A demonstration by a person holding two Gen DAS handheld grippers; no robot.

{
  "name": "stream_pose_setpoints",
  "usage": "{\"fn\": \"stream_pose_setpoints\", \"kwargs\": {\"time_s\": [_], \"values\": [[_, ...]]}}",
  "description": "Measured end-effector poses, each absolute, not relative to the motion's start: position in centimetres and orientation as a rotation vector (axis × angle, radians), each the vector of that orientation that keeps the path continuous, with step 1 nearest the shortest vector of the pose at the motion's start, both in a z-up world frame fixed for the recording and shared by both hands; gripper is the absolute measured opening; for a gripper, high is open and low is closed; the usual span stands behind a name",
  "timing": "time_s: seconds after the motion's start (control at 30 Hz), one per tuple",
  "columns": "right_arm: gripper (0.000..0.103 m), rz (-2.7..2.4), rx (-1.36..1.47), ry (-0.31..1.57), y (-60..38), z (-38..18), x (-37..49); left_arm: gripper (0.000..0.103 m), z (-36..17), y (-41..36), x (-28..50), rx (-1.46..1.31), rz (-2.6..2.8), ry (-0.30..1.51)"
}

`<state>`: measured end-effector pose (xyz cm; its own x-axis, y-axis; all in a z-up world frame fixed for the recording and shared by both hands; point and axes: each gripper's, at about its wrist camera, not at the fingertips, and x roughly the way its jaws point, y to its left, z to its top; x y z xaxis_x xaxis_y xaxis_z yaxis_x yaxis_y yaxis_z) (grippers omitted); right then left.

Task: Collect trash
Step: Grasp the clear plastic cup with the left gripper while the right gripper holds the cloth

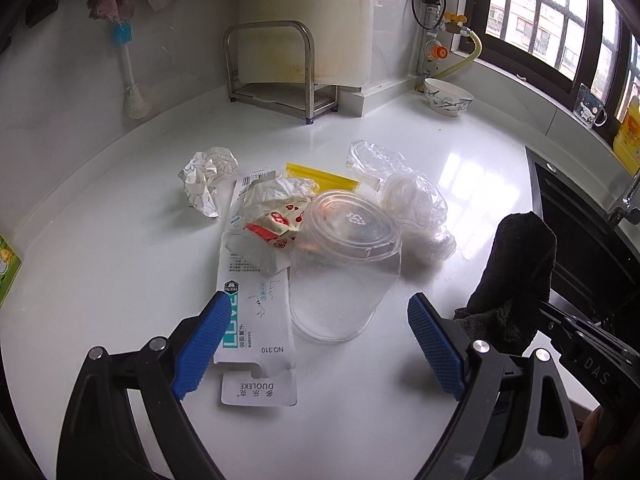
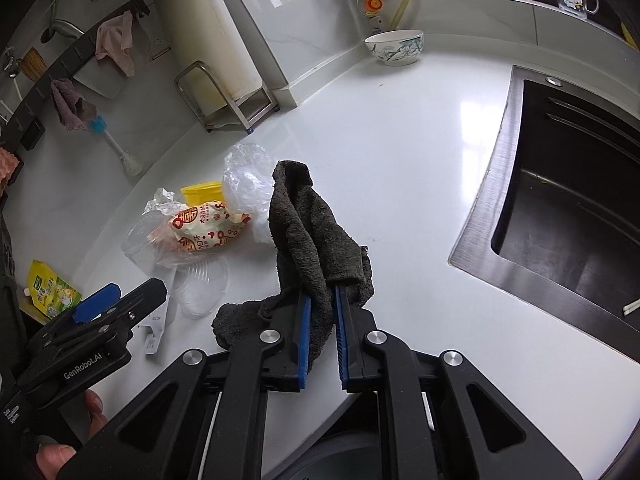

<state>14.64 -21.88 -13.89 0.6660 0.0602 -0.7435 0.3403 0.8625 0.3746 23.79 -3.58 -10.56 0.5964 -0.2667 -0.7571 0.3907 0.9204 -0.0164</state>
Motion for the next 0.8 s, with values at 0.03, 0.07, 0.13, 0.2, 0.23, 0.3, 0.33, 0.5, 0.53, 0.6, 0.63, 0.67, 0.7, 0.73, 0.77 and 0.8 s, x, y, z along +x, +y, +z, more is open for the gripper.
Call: {"fn": "stream_pose_setpoints", "kwargs": {"time_s": [0.03, 0.07, 0.13, 0.2, 0.23, 0.3, 0.33, 0.5, 0.53, 0.6, 0.63, 0.67, 0.7, 0.73, 0.77, 0.8], "values": [[0.011, -0.170, 0.526, 0.834, -22.2, -14.0, 14.5, 0.088, -10.6, -3.9, 23.7, 0.159, -0.383, 0.829], [0.011, -0.172, 0.530, 0.832, -22.4, -14.1, 14.4, 0.088, -10.7, -4.2, 23.7, 0.165, -0.382, 0.813], [0.011, -0.175, 0.532, 0.830, -22.6, -14.3, 14.3, 0.088, -10.8, -4.8, 23.9, 0.175, -0.378, 0.791], [0.011, -0.176, 0.530, 0.829, -22.6, -14.4, 14.2, 0.088, -11.1, -5.3, 24.2, 0.182, -0.370, 0.776], [0.011, -0.175, 0.527, 0.828, -22.6, -14.5, 14.2, 0.088, -11.2, -5.5, 24.3, 0.181, -0.369, 0.769], [0.011, -0.173, 0.526, 0.825, -22.6, -14.5, 14.2, 0.088, -11.4, -5.8, 24.6, 0.182, -0.358, 0.754], [0.011, -0.173, 0.525, 0.824, -22.7, -14.5, 14.2, 0.087, -11.5, -5.9, 24.7, 0.181, -0.355, 0.748], [0.011, -0.170, 0.520, 0.822, -22.7, -14.7, 14.3, 0.072, -12.1, -6.4, 25.2, 0.170, -0.352, 0.748], [0.011, -0.170, 0.520, 0.823, -22.7, -14.8, 14.3, 0.066, -12.2, -6.4, 25.2, 0.166, -0.353, 0.752], [0.011, -0.170, 0.522, 0.823, -22.7, -14.8, 14.3, 0.055, -12.4, -6.3, 25.4, 0.162, -0.353, 0.761], [0.011, -0.169, 0.523, 0.822, -22.6, -14.8, 14.3, 0.053, -12.4, -6.3, 25.3, 0.158, -0.356, 0.764], [0.011, -0.169, 0.523, 0.822, -22.6, -14.9, 14.3, 0.053, -12.3, -6.2, 25.3, 0.156, -0.356, 0.763], [0.011, -0.169, 0.523, 0.823, -22.6, -14.9, 14.3, 0.052, -12.2, -6.1, 25.3, 0.154, -0.357, 0.762], [0.011, -0.168, 0.524, 0.822, -22.6, -14.9, 14.3, 0.052, -12.2, -6.0, 25.3, 0.151, -0.358, 0.762], [0.011, -0.167, 0.524, 0.823, -22.5, -14.9, 14.3, 0.052, -12.1, -5.9, 25.3, 0.149, -0.357, 0.763], [0.011, -0.167, 0.523, 0.822, -22.5, -14.8, 14.4, 0.051, -11.9, -5.8, 25.3, 0.147, -0.356, 0.763]]}}
